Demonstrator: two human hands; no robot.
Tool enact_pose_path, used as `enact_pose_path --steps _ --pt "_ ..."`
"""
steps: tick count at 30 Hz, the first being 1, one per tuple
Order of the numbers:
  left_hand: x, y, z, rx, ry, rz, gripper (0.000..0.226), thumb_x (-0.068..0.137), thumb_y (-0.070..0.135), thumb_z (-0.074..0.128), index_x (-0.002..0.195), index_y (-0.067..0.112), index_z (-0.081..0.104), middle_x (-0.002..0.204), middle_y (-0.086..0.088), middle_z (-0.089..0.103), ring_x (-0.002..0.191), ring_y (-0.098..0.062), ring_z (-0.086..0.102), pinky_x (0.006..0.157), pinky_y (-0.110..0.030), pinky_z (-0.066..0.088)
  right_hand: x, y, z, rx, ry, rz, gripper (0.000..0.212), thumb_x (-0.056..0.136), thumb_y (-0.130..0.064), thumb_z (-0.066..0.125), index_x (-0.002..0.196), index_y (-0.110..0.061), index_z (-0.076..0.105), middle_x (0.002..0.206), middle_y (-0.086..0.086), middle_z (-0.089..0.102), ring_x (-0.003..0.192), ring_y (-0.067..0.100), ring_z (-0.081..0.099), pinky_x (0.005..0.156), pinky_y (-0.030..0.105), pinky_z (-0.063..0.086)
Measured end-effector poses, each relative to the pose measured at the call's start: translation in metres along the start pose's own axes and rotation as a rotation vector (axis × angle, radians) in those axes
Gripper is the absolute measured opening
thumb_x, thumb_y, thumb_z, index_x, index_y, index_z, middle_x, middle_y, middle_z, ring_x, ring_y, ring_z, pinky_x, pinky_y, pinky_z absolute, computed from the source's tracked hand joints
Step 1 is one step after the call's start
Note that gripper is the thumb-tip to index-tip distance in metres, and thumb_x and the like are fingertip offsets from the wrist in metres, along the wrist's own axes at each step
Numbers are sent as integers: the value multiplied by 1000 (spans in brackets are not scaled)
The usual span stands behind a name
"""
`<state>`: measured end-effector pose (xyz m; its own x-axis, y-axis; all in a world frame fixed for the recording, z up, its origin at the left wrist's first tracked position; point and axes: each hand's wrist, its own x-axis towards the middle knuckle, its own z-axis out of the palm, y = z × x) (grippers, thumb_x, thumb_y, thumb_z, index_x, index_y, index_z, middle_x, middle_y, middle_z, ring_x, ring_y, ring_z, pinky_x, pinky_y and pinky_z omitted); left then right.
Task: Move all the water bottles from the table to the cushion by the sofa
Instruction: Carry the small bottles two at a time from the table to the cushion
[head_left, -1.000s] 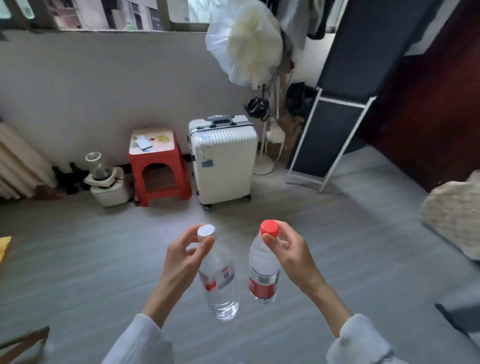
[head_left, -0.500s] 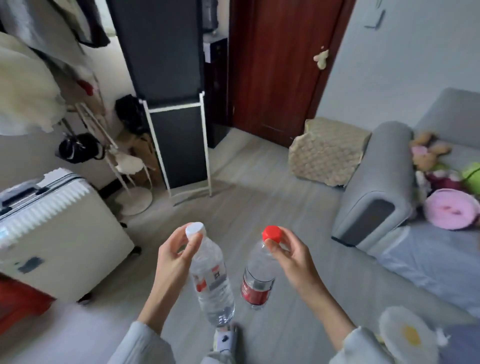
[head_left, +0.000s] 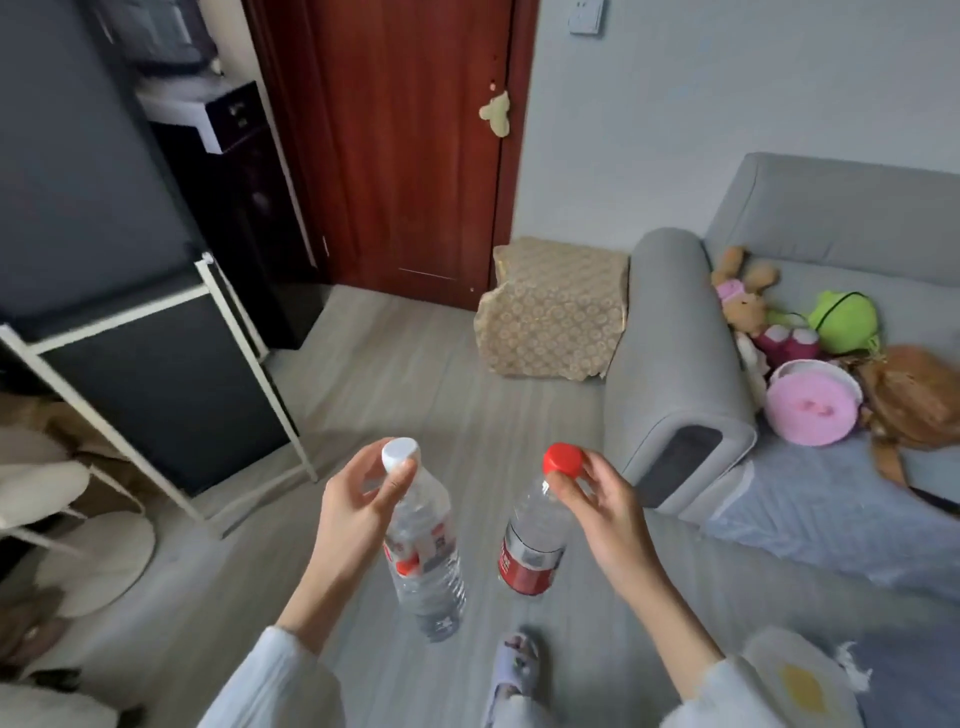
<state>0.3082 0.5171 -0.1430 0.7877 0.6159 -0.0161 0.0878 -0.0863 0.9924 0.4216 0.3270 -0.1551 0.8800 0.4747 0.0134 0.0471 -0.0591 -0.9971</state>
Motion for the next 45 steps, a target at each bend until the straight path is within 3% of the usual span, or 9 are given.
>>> enact_pose_path --steps 9,14,22,26,32,37,41,43,45 --pt "218 -1 82 42 -72 -33 49 64 54 59 95 17 66 88 -9 71 81 -11 64 71 -22 50 220 11 -39 12 -7 31 20 82 -7 61 87 -26 61 91 -11 67 85 -10 61 76 5 43" --pt "331 17 117 43 -87 -28 30 73 38 58 95 20 66 89 -5 69 80 0 60 69 -8 47 342 -1 -55 -39 -35 38 22 82 -9 61 90 -30 59 95 -15 65 87 -14 58 80 5 43" --pt "515 6 159 101 -123 -22 11 80 29 66 90 30 63 88 7 67 76 10 60 64 -3 44 520 18 -66 -38 8 91 18 82 -13 61 95 -26 61 102 -9 66 96 -9 59 82 6 43" --pt "623 -2 172 171 -209 -25 12 76 32 67 85 37 60 88 11 67 79 10 59 62 -3 43 612 32 -61 -85 49 123 19 83 -9 60 96 -22 60 96 -12 64 83 -18 57 75 1 41" --pt "772 13 205 248 -270 -12 27 75 33 70 97 20 60 89 7 66 88 -3 60 69 -13 46 740 31 -69 -119 156 130 23 79 -4 63 100 -13 60 92 -11 64 79 -17 58 71 2 42" --pt "872 20 245 272 -333 0 28 71 36 73 94 27 59 89 12 65 91 -8 61 81 -25 47 840 36 -91 -142 216 109 23 77 -2 66 94 -18 60 89 -9 65 75 -15 58 68 2 41" --pt "935 12 290 277 -330 -18 28 75 27 69 100 20 58 90 16 63 90 0 58 72 -10 46 919 59 -117 -173 189 136 28 76 -14 70 93 -34 60 97 -9 66 94 2 61 85 18 45" --pt "963 4 313 292 -314 -35 27 76 26 69 100 21 58 91 14 64 92 -4 59 76 -13 46 956 77 -133 -190 173 151 27 75 -20 71 97 -32 61 101 -5 67 102 15 60 91 33 46" --pt "992 -6 338 308 -285 -67 26 76 23 70 99 21 59 92 13 64 96 -10 59 81 -21 45 992 93 -150 -203 160 176 29 76 -20 71 103 -25 61 104 -3 66 105 17 59 95 38 45"
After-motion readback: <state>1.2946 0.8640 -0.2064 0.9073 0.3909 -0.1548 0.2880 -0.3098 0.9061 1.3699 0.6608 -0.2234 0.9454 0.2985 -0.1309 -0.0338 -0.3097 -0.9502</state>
